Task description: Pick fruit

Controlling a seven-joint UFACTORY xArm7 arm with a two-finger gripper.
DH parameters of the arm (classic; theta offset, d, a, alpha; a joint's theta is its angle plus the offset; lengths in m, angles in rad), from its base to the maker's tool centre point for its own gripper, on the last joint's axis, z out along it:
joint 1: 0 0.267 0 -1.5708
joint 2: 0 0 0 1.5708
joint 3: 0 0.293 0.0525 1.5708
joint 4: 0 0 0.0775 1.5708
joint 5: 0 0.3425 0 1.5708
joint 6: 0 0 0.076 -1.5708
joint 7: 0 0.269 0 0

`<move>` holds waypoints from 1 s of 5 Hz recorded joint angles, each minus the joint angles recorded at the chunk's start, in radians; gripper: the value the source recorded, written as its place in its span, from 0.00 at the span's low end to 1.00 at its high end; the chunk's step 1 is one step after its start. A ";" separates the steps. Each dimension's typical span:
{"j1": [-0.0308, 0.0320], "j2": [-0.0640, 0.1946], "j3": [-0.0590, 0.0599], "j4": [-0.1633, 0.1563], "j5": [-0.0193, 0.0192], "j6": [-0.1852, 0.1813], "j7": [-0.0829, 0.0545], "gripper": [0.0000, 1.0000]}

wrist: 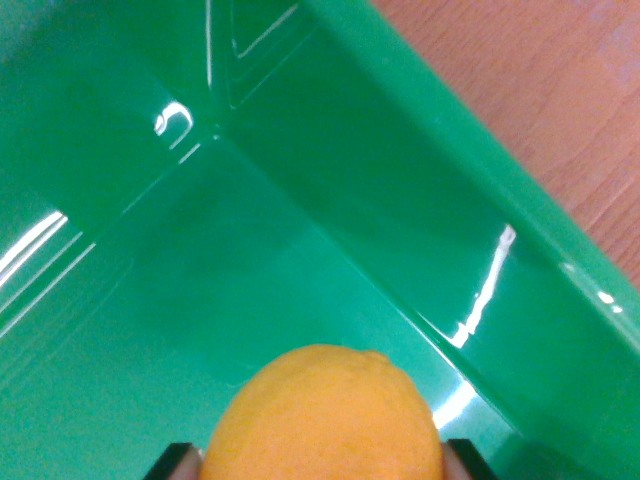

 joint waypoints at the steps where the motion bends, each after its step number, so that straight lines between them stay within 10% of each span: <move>1: 0.0000 0.000 0.000 0.000 0.0000 0.000 0.000 1.00; 5: 0.0009 -0.034 0.001 0.058 0.0051 0.092 -0.010 1.00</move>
